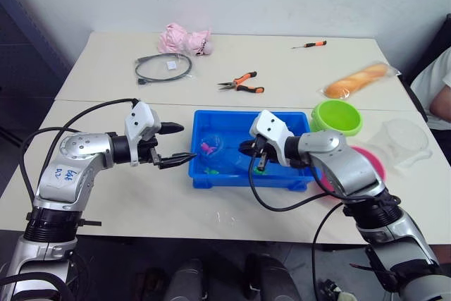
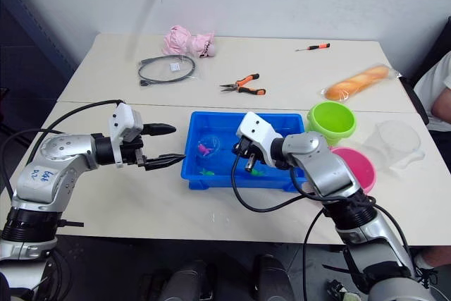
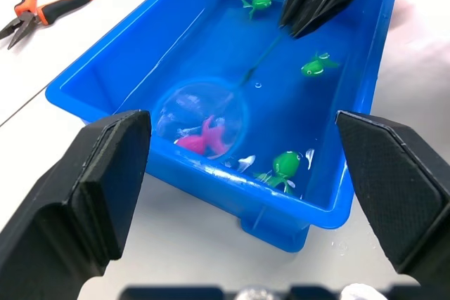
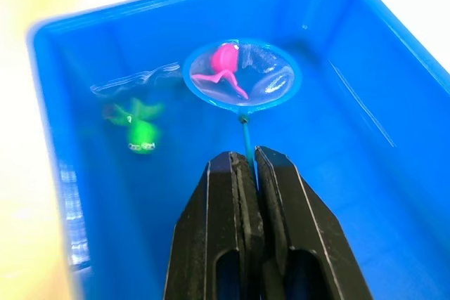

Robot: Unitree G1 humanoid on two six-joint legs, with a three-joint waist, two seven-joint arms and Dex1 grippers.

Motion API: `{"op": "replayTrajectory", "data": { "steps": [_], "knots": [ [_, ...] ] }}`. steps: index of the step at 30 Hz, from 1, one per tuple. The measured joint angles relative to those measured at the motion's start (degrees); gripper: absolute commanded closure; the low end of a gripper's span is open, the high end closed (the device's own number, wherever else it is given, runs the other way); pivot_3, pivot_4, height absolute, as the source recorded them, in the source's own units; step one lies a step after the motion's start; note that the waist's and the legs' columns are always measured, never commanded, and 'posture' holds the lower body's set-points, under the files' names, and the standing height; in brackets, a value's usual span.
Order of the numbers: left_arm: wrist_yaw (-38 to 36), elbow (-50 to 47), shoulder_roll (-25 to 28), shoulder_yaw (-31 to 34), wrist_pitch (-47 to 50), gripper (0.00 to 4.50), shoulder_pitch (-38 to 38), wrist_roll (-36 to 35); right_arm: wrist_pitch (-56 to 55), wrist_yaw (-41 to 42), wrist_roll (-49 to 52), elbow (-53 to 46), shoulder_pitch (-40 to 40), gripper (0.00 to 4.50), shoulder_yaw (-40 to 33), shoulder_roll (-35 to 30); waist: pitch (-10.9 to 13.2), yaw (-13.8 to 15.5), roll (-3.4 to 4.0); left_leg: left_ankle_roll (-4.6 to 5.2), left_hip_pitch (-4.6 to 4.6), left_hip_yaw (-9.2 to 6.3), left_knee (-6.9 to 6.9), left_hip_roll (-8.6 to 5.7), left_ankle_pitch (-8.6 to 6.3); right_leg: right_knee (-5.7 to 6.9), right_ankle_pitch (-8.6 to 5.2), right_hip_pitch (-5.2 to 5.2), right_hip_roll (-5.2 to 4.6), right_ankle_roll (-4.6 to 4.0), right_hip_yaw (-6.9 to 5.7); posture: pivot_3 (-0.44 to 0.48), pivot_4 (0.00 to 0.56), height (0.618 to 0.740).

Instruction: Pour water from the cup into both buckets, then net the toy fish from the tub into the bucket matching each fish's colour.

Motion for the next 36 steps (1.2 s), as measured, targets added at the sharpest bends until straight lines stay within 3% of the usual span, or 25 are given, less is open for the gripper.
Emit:
{"op": "replayTrajectory", "data": {
  "steps": [5, 14, 23, 36],
  "knots": [
    [-0.1, 0.6, -0.9, 0.0, -0.6, 0.02, -0.3, 0.0, 4.1, 1.0, 4.3, -3.6, 1.5, 4.5, -3.4, -2.5, 0.0, 0.1, 0.0, 0.01, 0.0, 0.01, -0.01, -0.01, 0.0, -0.03, 0.0, 0.0, -0.01, 0.0, 0.01, 0.0, 0.15, 0.74],
    [-0.6, 0.9, -4.2, 0.3, -1.1, 0.02, -3.9, -2.9, -0.2, 2.1, 6.1, -10.1, 9.6, 4.5, -9.7, -11.6, 0.0, 0.4, 0.0, 0.03, -0.03, 0.01, -0.02, -0.04, -0.02, -0.11, 0.01, 0.01, -0.02, 0.02, -0.01, 0.0, 0.15, 0.74],
    [-3.3, 1.7, -7.3, -1.9, -2.0, 0.02, -6.8, -3.3, -8.5, -0.7, 6.6, -16.2, 23.9, 4.5, -20.0, -12.6, 0.0, 0.7, -0.01, 0.02, -0.01, 0.05, -0.03, -0.03, 0.0, -0.11, 0.01, 0.05, 0.01, 0.03, 0.0, 0.0, 0.15, 0.74],
    [-10.3, 10.5, -12.5, -6.5, -5.5, 0.02, -11.8, -2.8, -3.9, -4.0, 18.9, -34.4, 47.4, 4.5, -50.4, -11.0, 0.0, 1.8, -0.01, 0.07, 0.06, 0.0, -0.02, -0.06, -0.01, -0.22, 0.03, 0.21, 0.03, 0.06, -0.01, 0.0, 0.15, 0.74]
  ]
}}
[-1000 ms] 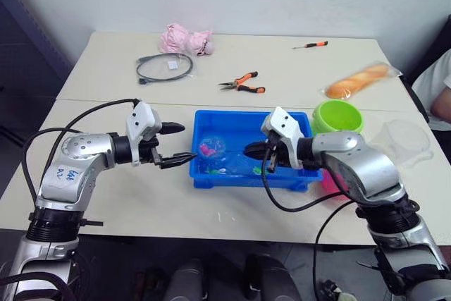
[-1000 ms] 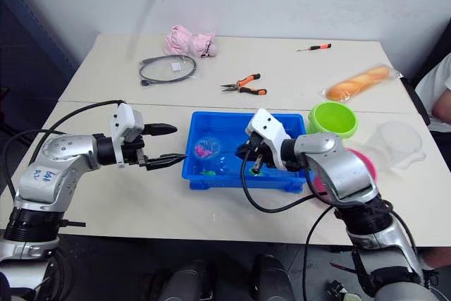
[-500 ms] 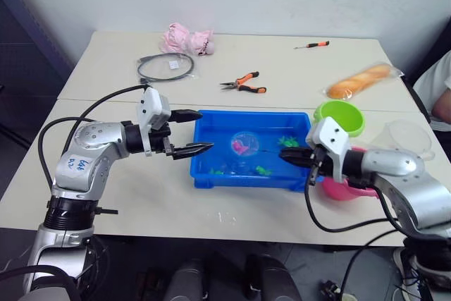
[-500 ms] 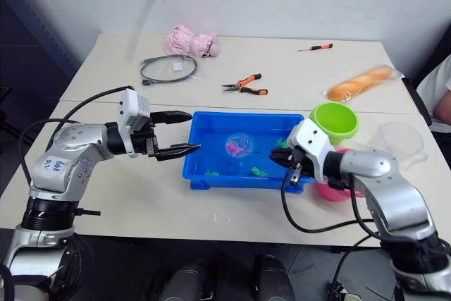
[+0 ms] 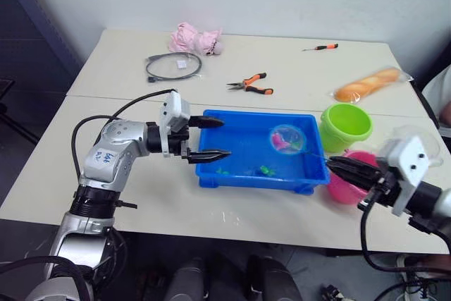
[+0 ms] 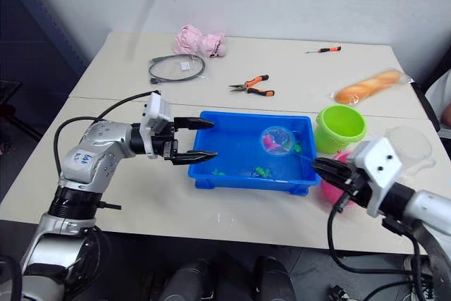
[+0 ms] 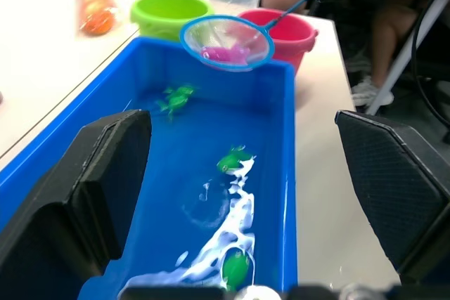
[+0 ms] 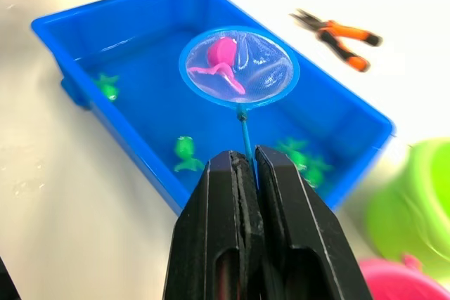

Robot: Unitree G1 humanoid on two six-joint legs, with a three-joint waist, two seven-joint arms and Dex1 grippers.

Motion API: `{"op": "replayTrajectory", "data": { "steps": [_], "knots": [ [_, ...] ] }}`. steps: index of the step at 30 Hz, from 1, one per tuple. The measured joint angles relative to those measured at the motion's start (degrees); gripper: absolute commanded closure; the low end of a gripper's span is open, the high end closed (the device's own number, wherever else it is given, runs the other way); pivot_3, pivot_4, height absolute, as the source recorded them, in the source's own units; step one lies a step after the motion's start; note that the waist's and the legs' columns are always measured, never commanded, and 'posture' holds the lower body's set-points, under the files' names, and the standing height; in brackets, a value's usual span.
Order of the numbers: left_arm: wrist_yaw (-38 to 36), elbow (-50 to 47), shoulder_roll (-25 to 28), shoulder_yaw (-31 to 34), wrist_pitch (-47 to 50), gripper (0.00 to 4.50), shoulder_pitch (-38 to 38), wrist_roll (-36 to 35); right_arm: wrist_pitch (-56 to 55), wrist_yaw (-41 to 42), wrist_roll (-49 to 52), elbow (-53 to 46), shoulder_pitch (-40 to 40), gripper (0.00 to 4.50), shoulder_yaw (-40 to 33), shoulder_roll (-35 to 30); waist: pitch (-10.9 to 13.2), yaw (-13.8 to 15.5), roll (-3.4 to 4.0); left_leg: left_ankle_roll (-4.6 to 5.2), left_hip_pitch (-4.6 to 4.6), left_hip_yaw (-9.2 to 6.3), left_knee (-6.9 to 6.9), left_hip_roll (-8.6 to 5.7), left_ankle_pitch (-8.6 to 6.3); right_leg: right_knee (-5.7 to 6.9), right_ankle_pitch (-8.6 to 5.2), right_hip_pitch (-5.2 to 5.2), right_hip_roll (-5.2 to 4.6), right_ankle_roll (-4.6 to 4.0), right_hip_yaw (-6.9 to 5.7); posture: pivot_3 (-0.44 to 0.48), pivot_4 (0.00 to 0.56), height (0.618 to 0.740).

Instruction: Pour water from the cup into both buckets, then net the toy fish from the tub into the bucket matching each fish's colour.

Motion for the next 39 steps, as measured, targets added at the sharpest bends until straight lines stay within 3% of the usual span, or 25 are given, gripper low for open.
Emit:
{"op": "replayTrajectory", "data": {
  "steps": [6, 11, 17, 26, 39],
  "knots": [
    [-3.2, 4.2, -2.4, -1.4, -2.1, 0.02, -1.8, 0.2, -3.7, 1.3, -0.2, -3.2, 14.9, 4.5, -15.9, 3.7, 0.0, 0.0, 0.0, 0.01, 0.02, 0.01, -0.03, 0.0, 0.0, 0.0, 0.0, 0.01, 0.05, 0.0, 0.01, 0.0, 0.15, 0.74],
    [-4.0, 5.3, -4.3, -2.2, -3.2, 0.02, -2.0, 0.6, -13.5, 1.1, -5.8, -1.8, 22.6, 4.5, -21.8, 9.3, 0.0, -0.2, 0.0, 0.01, 0.17, 0.12, -0.05, 0.0, -0.01, -0.03, 0.0, 0.03, 0.04, 0.01, 0.15, 0.0, 0.15, 0.74],
    [-3.9, 5.7, -5.8, -2.5, -3.3, 0.02, -1.9, 0.7, -32.3, -0.8, -18.8, 5.0, 27.7, 4.5, -18.9, 15.0, 0.0, -0.3, 0.0, -0.04, 0.25, 0.19, -0.08, 0.01, -0.03, -0.09, -0.01, 0.02, 0.04, 0.01, 0.25, 0.0, 0.15, 0.74],
    [-2.4, 5.5, -6.7, -2.5, -3.3, 0.02, -0.9, 0.8, -61.8, -9.0, -37.3, 18.9, 28.2, 4.5, -16.9, 14.6, 0.0, -0.3, 0.01, -0.07, 0.27, 0.2, -0.08, 0.01, -0.02, -0.07, -0.01, 0.01, 0.03, 0.0, 0.27, 0.0, 0.15, 0.74],
    [-0.6, 3.4, -7.6, -1.7, -3.0, 0.02, 1.1, 0.4, -77.0, -28.3, -69.6, 23.6, 27.8, 4.5, -10.2, 13.1, 0.0, -0.3, 0.03, -0.13, 0.27, 0.2, -0.07, 0.0, 0.01, -0.04, -0.03, 0.01, 0.03, -0.02, 0.29, 0.0, 0.15, 0.74]
  ]
}}
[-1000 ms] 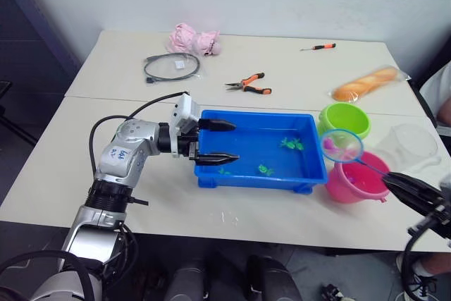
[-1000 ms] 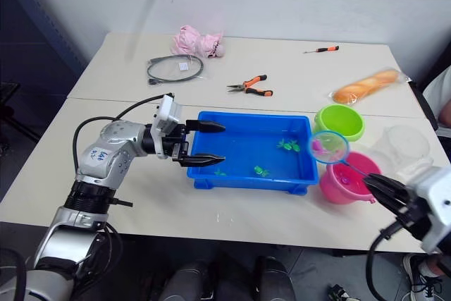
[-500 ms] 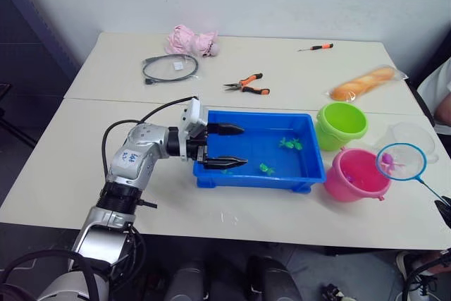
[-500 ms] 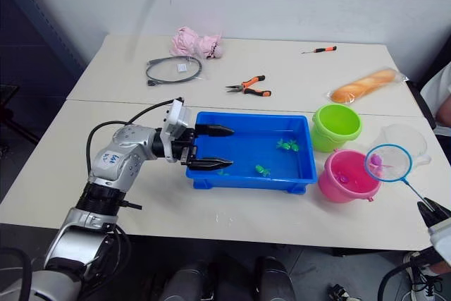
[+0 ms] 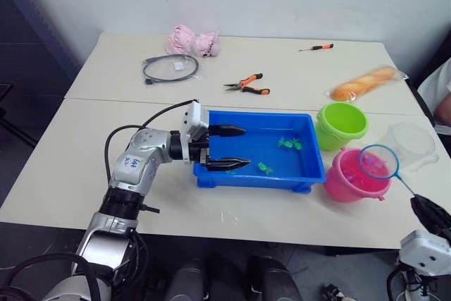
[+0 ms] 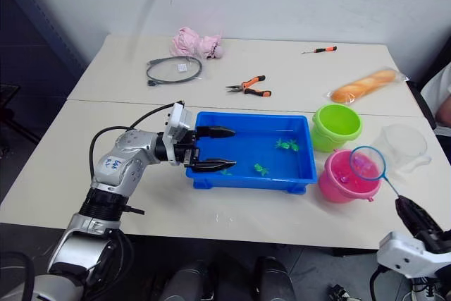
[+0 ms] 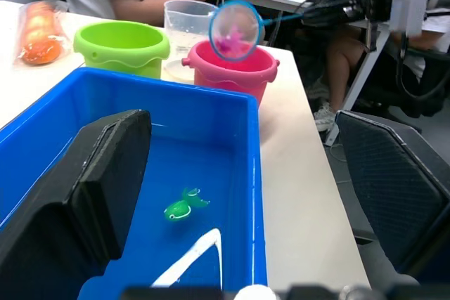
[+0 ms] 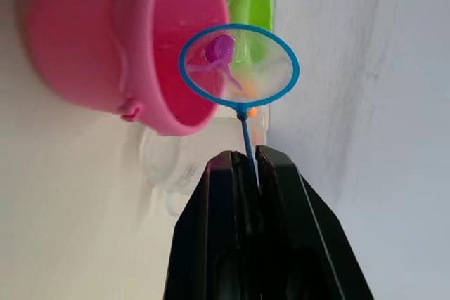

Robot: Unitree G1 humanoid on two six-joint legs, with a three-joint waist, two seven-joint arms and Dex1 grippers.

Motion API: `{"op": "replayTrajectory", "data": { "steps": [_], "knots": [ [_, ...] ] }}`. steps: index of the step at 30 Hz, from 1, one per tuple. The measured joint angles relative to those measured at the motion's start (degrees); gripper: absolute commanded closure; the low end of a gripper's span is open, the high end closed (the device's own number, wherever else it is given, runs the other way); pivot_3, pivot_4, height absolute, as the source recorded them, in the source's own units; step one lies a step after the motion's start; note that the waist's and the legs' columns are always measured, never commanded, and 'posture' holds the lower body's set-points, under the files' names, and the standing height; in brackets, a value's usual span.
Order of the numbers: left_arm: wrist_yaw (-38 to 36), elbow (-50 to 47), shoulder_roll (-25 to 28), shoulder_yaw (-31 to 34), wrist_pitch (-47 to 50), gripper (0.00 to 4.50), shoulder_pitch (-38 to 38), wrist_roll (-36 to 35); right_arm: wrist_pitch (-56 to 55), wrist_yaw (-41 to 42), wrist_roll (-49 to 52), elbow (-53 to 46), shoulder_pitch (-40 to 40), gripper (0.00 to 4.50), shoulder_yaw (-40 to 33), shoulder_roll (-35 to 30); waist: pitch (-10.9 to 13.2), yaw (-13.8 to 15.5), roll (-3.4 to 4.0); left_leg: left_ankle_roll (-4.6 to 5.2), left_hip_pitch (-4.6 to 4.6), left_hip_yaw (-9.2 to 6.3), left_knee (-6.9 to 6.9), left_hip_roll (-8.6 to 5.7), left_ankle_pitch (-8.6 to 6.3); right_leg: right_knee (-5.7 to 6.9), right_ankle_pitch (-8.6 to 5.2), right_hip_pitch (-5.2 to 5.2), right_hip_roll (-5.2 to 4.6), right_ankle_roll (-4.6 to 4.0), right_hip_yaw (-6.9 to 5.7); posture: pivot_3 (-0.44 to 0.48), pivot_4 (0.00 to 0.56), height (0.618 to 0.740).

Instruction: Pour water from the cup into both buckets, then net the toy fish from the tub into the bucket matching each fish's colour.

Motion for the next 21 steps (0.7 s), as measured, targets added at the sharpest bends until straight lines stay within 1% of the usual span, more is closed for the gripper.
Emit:
{"op": "replayTrajectory", "data": {
  "steps": [4, 8, 13, 16, 21],
  "knots": [
    [0.2, -0.4, 0.0, 0.9, 0.4, 0.02, 0.2, -0.2, -0.2, -5.7, -6.0, 0.2, 0.7, 4.5, 0.0, -0.3, 0.0, 0.0, 0.0, -0.01, 0.0, 0.0, 0.0, 0.0, 0.0, 0.0, 0.0, 0.0, 0.0, -0.01, 0.0, 0.0, 0.15, 0.74],
    [0.4, -0.6, -0.1, 0.9, 0.5, 0.02, 0.2, -0.3, -0.2, -9.9, -8.3, 0.2, 0.4, 4.5, 0.0, -2.2, 0.0, -0.1, 0.0, -0.03, 0.02, 0.0, 0.0, 0.01, 0.02, 0.03, -0.01, 0.0, 0.01, -0.02, 0.01, 0.0, 0.15, 0.74],
    [0.7, -1.4, -0.2, 0.9, 0.5, 0.02, 0.2, -0.3, 1.2, -12.0, -8.4, 0.6, 0.6, 4.5, -0.3, -3.5, 0.0, -0.1, 0.0, -0.03, 0.01, -0.01, 0.0, 0.01, 0.03, 0.03, -0.02, 0.0, 0.02, -0.03, 0.01, 0.0, 0.15, 0.74],
    [0.8, -1.8, -0.2, 0.9, 1.0, 0.02, 0.2, -0.4, 1.0, -11.9, -7.7, 2.0, 1.6, 4.5, 0.1, -4.8, 0.0, -0.1, 0.0, -0.02, 0.02, -0.01, 0.0, 0.0, 0.03, 0.02, -0.02, 0.01, 0.02, -0.03, 0.01, 0.0, 0.15, 0.74],
    [1.3, -1.8, -0.3, 0.9, 1.4, 0.02, 0.2, -0.4, 1.9, -12.0, -7.7, 0.5, 1.2, 4.5, 1.9, -4.0, 0.0, -0.1, 0.0, -0.03, 0.02, -0.02, 0.01, 0.02, 0.03, 0.04, -0.02, 0.01, 0.03, -0.03, 0.01, 0.0, 0.15, 0.74]
  ]
}}
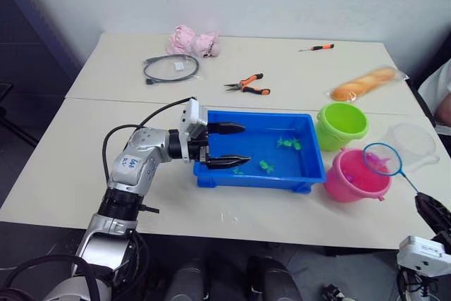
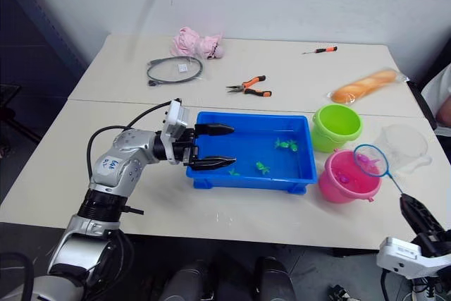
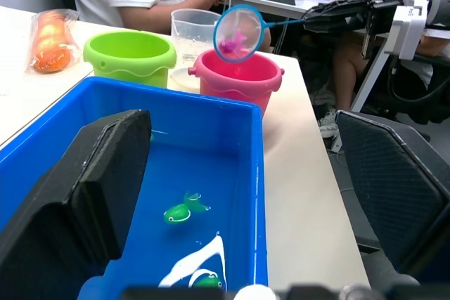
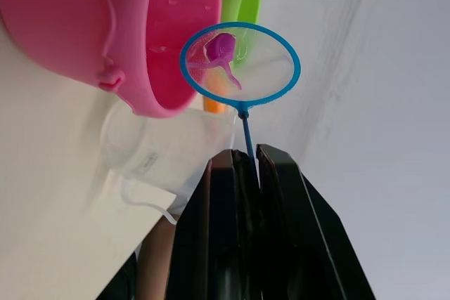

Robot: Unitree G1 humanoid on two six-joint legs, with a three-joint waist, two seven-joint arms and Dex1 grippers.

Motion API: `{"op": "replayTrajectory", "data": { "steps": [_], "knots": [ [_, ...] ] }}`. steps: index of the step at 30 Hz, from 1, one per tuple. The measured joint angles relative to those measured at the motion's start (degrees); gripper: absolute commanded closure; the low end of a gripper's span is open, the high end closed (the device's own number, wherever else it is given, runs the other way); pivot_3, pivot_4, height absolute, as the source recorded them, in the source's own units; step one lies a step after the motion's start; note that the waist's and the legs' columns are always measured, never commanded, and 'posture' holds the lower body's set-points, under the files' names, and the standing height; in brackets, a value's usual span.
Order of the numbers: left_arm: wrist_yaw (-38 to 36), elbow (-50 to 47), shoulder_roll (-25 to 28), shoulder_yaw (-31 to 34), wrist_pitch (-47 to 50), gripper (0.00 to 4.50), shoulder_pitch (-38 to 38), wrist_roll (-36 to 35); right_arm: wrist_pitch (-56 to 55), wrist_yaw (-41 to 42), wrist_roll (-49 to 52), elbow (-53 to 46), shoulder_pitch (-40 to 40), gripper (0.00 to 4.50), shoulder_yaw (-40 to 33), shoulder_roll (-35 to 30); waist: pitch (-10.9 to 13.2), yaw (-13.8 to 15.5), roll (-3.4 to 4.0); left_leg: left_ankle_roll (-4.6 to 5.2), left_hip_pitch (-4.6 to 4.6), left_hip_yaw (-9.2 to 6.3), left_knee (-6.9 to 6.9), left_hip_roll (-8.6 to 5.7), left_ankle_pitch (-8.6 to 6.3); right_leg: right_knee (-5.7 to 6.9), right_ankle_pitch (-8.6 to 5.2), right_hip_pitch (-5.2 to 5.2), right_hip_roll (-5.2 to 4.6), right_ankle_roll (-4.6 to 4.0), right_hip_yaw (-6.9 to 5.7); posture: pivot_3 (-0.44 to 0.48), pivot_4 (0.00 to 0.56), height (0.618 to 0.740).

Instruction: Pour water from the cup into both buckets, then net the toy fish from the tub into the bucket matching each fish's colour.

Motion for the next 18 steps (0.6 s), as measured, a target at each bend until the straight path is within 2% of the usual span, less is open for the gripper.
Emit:
{"op": "replayTrajectory", "data": {
  "steps": [18],
  "knots": [
    [0.5, -0.1, -0.2, 0.0, 0.4, 0.02, 0.0, -0.1, -0.3, -0.2, -0.2, -2.3, 2.2, 4.5, -0.4, -1.2, 0.0, -0.1, 0.0, -0.01, 0.02, 0.0, 0.01, 0.0, 0.01, 0.01, 0.0, 0.0, 0.01, 0.0, 0.01, 0.0, 0.15, 0.74]
  ]
}}
